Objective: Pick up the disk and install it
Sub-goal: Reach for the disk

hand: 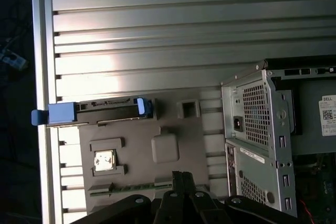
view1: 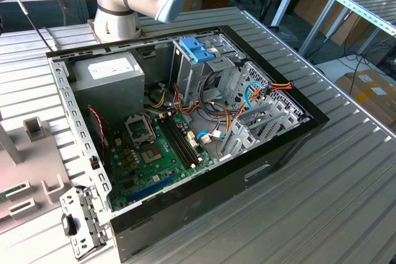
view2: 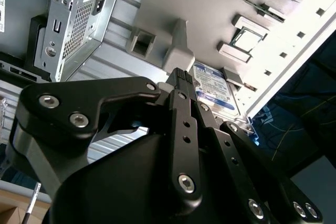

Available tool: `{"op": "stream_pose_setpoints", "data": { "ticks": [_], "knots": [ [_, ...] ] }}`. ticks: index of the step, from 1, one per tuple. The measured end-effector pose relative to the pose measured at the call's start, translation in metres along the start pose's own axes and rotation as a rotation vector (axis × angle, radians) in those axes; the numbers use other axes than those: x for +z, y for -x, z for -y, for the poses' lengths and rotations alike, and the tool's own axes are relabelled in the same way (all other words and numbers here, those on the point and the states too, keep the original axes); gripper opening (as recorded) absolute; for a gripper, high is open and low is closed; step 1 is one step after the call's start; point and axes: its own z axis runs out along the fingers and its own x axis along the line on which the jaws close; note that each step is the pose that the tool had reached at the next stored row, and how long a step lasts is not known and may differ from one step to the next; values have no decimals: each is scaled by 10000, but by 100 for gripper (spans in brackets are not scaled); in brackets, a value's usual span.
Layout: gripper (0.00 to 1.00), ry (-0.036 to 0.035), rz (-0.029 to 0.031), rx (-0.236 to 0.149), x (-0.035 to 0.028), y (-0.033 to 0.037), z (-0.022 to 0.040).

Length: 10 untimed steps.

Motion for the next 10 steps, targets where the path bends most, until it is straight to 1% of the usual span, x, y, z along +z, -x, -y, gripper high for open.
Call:
{"op": "stream_pose_setpoints", "data": {
  "ticks": [2,10],
  "knots": [
    [11,0,1,-1,-1,-40,3],
    [11,1,1,-1,-3,-122,9]
  ]
}}
